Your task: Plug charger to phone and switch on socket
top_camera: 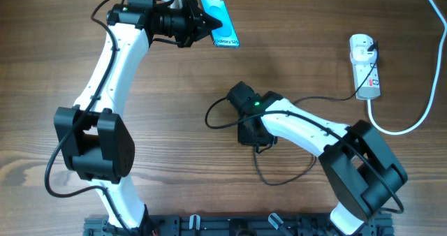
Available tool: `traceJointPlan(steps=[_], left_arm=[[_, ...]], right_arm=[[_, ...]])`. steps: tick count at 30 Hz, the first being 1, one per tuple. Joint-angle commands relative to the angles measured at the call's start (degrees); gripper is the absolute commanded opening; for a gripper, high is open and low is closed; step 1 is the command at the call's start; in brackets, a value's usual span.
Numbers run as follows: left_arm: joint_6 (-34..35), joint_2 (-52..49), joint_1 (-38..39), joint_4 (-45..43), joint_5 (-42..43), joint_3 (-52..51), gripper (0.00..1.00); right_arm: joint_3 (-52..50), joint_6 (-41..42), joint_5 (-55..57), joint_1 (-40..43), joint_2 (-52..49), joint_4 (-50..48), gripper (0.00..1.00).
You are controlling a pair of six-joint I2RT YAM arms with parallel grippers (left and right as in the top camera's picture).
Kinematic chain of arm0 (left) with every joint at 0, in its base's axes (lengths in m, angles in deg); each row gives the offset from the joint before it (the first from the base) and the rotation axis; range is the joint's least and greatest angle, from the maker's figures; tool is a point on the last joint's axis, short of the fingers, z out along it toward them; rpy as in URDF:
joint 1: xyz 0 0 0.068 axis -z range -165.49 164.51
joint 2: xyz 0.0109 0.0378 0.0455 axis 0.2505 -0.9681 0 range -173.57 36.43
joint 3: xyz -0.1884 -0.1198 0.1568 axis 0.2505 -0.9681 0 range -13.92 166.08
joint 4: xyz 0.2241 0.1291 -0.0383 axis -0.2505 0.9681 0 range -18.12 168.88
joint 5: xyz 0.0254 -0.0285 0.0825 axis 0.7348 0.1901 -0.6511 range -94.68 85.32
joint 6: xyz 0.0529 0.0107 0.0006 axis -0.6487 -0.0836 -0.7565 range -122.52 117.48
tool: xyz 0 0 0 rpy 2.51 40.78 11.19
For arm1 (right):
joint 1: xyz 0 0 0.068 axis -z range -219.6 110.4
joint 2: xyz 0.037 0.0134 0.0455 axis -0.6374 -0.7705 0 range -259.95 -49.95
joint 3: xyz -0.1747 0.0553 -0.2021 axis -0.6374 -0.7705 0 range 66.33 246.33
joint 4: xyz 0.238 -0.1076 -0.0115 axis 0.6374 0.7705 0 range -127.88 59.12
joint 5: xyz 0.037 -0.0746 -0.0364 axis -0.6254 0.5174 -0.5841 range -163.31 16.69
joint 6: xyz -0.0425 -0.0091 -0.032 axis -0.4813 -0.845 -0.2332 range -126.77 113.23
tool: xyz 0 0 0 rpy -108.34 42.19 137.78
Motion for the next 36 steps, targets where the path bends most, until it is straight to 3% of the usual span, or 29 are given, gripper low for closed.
traceJointPlan(steps=[1,8,16,22,36], left_arm=[[-1.6,1.4,0.0,-0.2,0.7,0.1,0.04],[-1.6,1.4,0.0,-0.2,0.7,0.1,0.04],[-1.6,1.4,0.0,-0.2,0.7,0.1,0.04],[-1.6,1.4,0.0,-0.2,0.7,0.1,0.04],[-1.6,1.4,0.0,-0.2,0.7,0.1,0.04]], right_arm=[[-0.3,-0.3,0.6,0.4,-1.9,-0.3,0.11],[-0.3,-0.2,-0.1,0.4,-1.9,0.3,0.18],[-0.3,0.0,-0.1,0.4,-1.9,1.2,0.11],[-0.3,1.2,-0.1,0.4,-1.9,2.3,0.21],[-0.3,1.0,0.2,0.4,-1.9,1.0,0.18]])
